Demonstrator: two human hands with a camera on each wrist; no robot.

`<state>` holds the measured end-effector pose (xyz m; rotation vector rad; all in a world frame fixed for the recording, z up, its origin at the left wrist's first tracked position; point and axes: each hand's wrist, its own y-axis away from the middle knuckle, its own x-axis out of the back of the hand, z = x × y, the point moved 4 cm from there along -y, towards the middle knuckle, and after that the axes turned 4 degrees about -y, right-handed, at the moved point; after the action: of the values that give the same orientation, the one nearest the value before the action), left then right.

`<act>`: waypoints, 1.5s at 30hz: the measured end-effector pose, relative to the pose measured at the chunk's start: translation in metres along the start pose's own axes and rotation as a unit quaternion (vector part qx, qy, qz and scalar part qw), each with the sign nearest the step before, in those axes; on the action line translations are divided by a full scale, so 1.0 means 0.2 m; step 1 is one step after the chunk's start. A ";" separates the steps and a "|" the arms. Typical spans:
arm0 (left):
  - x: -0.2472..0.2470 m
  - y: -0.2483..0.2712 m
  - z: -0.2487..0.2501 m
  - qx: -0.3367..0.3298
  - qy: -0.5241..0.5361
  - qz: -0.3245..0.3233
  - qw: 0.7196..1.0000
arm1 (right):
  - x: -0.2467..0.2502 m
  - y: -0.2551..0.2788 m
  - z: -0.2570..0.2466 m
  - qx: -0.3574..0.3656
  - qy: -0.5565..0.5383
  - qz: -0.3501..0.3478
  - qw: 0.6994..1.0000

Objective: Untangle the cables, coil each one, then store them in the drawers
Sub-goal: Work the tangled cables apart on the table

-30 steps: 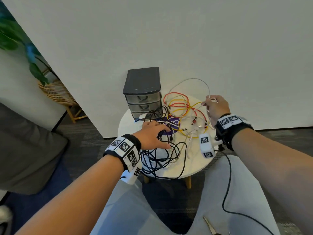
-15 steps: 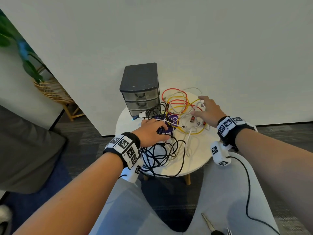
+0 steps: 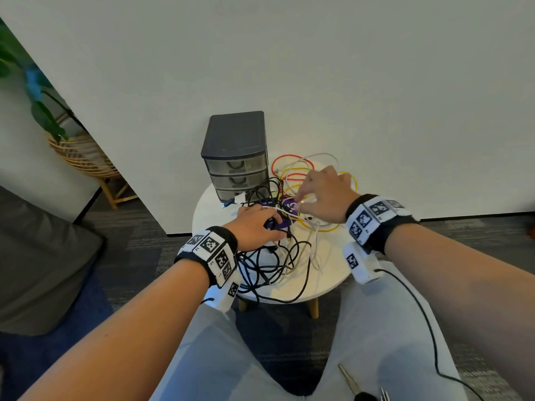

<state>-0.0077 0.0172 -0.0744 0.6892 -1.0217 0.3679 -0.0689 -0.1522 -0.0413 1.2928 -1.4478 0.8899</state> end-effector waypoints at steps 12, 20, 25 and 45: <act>0.01 0.02 -0.10 0.003 0.032 -0.006 0.999 | 0.11 -0.04 0.00 0.015 -0.226 0.040 0.973; 0.05 0.04 -0.09 -0.024 0.037 -0.046 0.998 | 0.28 -0.01 -0.10 0.065 -0.404 0.083 0.909; 0.07 0.07 -0.09 -0.045 0.023 -0.057 0.997 | 0.41 0.00 -0.23 0.107 -0.401 0.123 0.901; 0.05 0.06 -0.16 -0.056 0.005 0.008 0.998 | 0.99 0.21 -0.37 0.152 -0.467 0.450 0.746</act>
<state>0.0116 0.0470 -0.0718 0.5788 -1.0315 0.3262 -0.0919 -0.1305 0.1720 1.3072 -2.9924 1.1668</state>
